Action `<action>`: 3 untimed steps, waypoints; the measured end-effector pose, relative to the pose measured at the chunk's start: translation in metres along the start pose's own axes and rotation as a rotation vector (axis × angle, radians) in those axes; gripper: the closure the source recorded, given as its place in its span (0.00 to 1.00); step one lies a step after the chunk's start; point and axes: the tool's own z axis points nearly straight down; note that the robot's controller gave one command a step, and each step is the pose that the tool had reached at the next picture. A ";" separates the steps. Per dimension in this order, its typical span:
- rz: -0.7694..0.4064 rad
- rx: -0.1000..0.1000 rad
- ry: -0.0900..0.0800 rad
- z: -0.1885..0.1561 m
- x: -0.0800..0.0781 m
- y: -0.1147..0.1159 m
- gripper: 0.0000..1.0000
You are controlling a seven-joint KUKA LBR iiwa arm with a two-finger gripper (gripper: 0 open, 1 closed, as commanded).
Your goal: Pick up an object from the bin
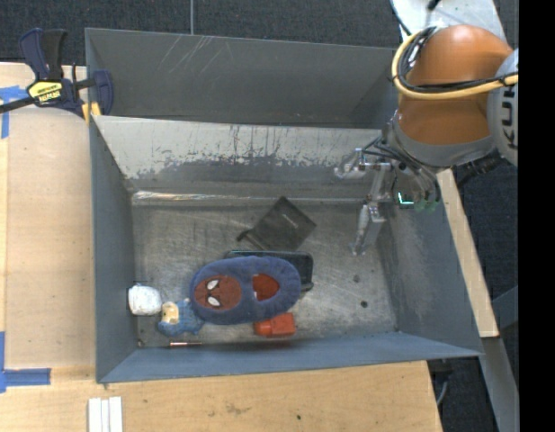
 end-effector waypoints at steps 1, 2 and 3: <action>0.107 0.001 -0.006 0.116 -0.028 0.032 0.00; 0.105 0.000 -0.011 0.117 -0.029 0.033 1.00; 0.327 -0.002 -0.015 -0.010 -0.020 0.046 1.00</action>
Offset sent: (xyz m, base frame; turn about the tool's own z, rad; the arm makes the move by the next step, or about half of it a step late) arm 0.0287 0.0360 -0.1290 0.1064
